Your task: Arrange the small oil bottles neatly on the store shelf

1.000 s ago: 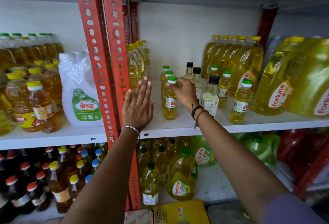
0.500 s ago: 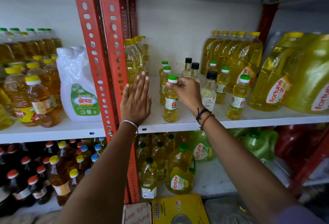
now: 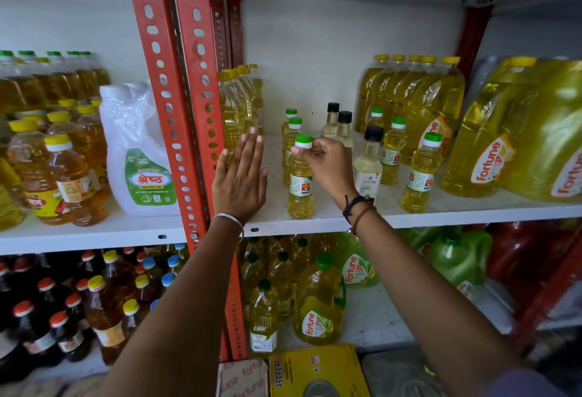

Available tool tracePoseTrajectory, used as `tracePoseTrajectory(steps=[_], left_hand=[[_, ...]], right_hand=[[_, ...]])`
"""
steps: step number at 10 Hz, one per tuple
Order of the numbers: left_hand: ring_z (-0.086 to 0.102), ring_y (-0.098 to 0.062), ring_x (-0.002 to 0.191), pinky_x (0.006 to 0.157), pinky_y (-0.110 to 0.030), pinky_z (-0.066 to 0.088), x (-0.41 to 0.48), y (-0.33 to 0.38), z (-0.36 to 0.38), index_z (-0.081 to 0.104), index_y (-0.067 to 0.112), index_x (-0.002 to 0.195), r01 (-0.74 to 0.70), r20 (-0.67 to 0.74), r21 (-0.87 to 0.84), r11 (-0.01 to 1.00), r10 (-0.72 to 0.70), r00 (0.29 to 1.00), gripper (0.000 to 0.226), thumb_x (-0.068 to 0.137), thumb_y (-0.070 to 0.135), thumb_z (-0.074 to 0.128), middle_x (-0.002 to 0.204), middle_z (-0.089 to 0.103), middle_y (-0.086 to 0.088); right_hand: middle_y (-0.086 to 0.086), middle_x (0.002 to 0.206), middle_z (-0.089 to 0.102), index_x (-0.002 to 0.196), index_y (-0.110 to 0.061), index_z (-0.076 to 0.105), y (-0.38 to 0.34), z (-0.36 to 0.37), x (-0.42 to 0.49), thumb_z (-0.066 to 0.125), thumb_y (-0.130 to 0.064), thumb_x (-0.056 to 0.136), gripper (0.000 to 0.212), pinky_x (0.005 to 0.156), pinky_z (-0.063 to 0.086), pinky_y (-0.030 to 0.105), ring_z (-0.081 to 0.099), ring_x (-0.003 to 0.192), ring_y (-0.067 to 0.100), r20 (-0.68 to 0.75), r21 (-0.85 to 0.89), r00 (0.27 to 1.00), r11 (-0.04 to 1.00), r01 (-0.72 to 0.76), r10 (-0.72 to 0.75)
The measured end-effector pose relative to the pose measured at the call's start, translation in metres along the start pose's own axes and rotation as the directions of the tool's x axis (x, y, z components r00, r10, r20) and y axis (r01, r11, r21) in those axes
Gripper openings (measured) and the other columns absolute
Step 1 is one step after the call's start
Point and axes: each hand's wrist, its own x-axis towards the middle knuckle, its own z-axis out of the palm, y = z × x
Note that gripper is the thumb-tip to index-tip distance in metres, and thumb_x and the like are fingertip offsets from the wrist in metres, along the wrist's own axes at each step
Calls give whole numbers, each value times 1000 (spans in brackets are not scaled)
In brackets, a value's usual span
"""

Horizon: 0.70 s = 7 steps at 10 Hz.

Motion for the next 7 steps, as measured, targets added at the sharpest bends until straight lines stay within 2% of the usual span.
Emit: tracePoseTrajectory(steps=[2, 4, 5, 6, 7], left_hand=[[14, -18, 145, 117, -37, -3, 0, 0, 0, 22, 7, 151, -3, 10, 11, 1000, 3, 1000, 58, 98, 32, 26, 157, 19, -8], [14, -18, 145, 117, -36, -3, 1, 2, -1, 23, 7, 150, 1, 20, 0, 1000, -1, 1000, 58, 97, 32, 27, 157, 20, -8], [13, -18, 145, 117, -36, -4, 2, 4, -5, 23, 8, 150, 40, 41, -39, 998, -39, 998, 59, 97, 32, 27, 157, 20, -8], [12, -17, 145, 117, -36, -5, 6, 13, -9, 23, 6, 150, 96, -6, -81, 992, -96, 995, 58, 98, 33, 24, 157, 21, -9], [12, -18, 145, 117, -36, -5, 23, 36, -22, 22, 6, 150, 75, -38, -162, 984, -82, 996, 59, 97, 32, 25, 157, 21, -10]], right_hand=[[3, 90, 73, 92, -14, 70, 1, 2, 0, 73, -39, 75, 31, 72, 54, 29, 66, 82, 12, -12, -27, 1000, 1000, 4, -5], [5, 97, 72, 97, -12, 67, -4, -1, -6, 70, -42, 78, 35, 67, 46, 19, 63, 85, 12, 3, -46, 1000, 999, 25, -25], [4, 98, 72, 98, -12, 66, -7, -6, -11, 65, -48, 80, 40, 70, 54, 26, 65, 87, 13, -6, -50, 1000, 999, 9, -9], [7, 102, 71, 104, -10, 63, -11, -28, -12, 61, -48, 83, 44, 74, 55, 27, 65, 88, 13, -90, -66, 994, 997, 48, -54], [6, 106, 70, 109, -10, 62, -17, -68, -6, 56, -43, 88, 39, 75, 55, 28, 64, 91, 12, -221, -55, 965, 989, 134, -143]])
